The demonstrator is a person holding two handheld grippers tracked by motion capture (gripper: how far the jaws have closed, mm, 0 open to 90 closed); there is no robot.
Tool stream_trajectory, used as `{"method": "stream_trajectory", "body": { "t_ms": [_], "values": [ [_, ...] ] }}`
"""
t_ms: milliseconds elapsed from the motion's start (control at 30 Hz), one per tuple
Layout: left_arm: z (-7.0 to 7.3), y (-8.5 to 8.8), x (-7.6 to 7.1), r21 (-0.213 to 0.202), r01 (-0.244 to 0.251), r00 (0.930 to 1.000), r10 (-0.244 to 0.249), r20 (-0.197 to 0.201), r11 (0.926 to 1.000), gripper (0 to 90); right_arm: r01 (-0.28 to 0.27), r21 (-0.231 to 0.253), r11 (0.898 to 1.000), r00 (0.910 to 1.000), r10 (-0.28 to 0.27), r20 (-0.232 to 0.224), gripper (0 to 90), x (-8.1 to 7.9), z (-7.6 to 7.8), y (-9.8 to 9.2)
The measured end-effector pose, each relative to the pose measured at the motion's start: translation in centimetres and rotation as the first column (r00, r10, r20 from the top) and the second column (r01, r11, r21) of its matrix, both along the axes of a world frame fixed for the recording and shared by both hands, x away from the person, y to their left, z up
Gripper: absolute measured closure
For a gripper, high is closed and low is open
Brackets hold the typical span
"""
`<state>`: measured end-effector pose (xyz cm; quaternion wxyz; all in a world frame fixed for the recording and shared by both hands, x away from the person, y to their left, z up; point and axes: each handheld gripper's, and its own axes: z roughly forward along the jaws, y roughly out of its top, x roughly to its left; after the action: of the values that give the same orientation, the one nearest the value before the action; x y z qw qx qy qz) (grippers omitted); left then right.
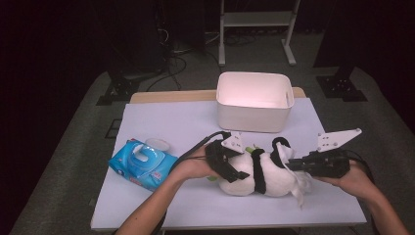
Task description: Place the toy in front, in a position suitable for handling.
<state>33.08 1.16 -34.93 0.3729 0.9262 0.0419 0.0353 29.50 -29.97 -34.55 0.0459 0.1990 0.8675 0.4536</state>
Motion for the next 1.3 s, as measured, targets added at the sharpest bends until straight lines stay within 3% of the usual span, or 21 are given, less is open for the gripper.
{"method": "stream_trajectory", "body": {
  "t_ms": [200,367,500,733,867,933,1033,1100,1233,1300],
  "values": [
    [0.2,-0.5,-0.6,0.047,0.018,0.9983,-0.021,0.055,0.9987,37.7,-0.026,-0.022,0.999,0.9991,0.027,0.034,84.9,0.4,1.0,1.3],
    [0.3,-0.4,-0.8,0.038,0.021,0.9969,-0.024,0.075,0.9991,42.2,-0.037,-0.113,0.993,0.9969,0.044,0.065,84.9,0.0,1.7,1.8],
    [0.5,-0.7,-0.9,0.049,0.028,0.9961,-0.032,0.083,0.9984,43.8,-0.042,-0.129,0.991,0.9968,0.050,0.063,84.9,0.0,1.7,1.8],
    [1.3,-0.5,-0.8,0.022,0.000,0.9974,-0.001,0.072,0.9998,29.7,-0.045,-0.115,0.992,0.9982,0.049,0.035,85.2,0.0,0.7,1.6],
    [0.6,-0.5,-0.6,0.050,-0.003,0.9999,0.002,0.013,0.9988,20.5,-0.053,-0.117,0.992,0.9983,0.055,0.020,85.2,-0.2,0.4,1.3],
    [0.0,-0.5,-0.5,0.047,0.003,1.0000,-0.003,-0.002,0.9989,20.1,-0.058,-0.122,0.991,0.9978,0.061,0.024,85.3,-0.3,0.3,1.2],
    [-0.3,-0.3,-0.7,0.046,0.022,0.9993,-0.024,0.031,0.9987,34.4,-0.065,-0.137,0.988,0.9969,0.071,0.035,85.2,-0.3,0.5,1.5],
    [0.0,0.0,-0.6,0.052,0.010,0.9987,-0.012,0.049,0.9986,44.5,-0.069,-0.144,0.987,0.9957,0.077,0.052,85.2,-0.4,0.8,1.9],
    [0.3,0.8,-0.4,0.031,-0.012,0.9982,0.010,0.060,0.9994,49.0,-0.081,-0.097,0.992,0.9928,0.089,0.081,85.1,0.2,1.9,2.8],
    [0.5,1.1,-0.4,0.031,-0.026,0.9972,0.023,0.070,0.9992,49.1,-0.099,-0.111,0.989,0.9889,0.110,0.099,85.1,0.7,2.2,4.0]
  ]
}}
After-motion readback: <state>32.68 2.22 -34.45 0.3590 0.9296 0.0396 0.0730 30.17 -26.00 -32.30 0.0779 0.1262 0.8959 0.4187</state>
